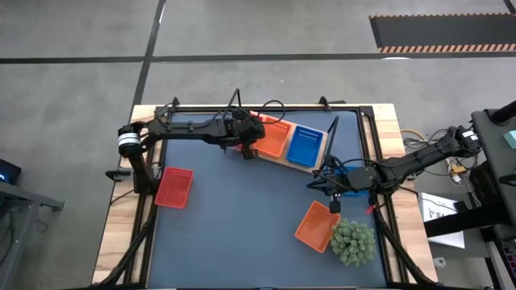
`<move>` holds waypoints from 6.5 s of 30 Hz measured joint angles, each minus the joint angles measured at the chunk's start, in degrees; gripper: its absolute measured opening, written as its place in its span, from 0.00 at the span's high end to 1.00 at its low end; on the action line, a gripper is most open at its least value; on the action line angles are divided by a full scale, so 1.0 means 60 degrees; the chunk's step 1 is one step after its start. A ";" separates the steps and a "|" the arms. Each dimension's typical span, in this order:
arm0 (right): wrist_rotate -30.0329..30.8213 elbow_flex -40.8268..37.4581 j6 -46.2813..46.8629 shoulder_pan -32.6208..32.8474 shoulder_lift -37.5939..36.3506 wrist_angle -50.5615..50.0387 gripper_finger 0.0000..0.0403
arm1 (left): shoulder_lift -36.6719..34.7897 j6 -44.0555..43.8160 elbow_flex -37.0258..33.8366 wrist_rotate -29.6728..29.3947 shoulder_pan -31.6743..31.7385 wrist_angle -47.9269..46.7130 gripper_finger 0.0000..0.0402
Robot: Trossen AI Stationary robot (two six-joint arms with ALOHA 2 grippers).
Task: Stack baskets on shelf by color
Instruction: Adjust the stacked red bins, then stack the orange bin on top of the orange bins on the shelf, then stack the red bin on top of the red bins on the shelf
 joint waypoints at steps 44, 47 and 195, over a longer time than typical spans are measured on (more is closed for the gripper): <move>-0.0580 0.3379 0.2203 0.0228 0.3460 -0.1583 0.98 | -0.5214 0.1716 -0.4539 0.1198 -0.5315 0.5505 1.00; -0.0611 0.4445 0.3165 0.0458 0.3930 -0.3536 0.98 | -0.5624 0.1787 -0.4886 0.1191 -0.5315 0.5673 1.00; -0.0286 1.3497 0.1949 -0.4273 1.0244 -0.8834 0.86 | -0.8179 0.2703 -0.7368 0.0595 -0.5402 0.7084 1.00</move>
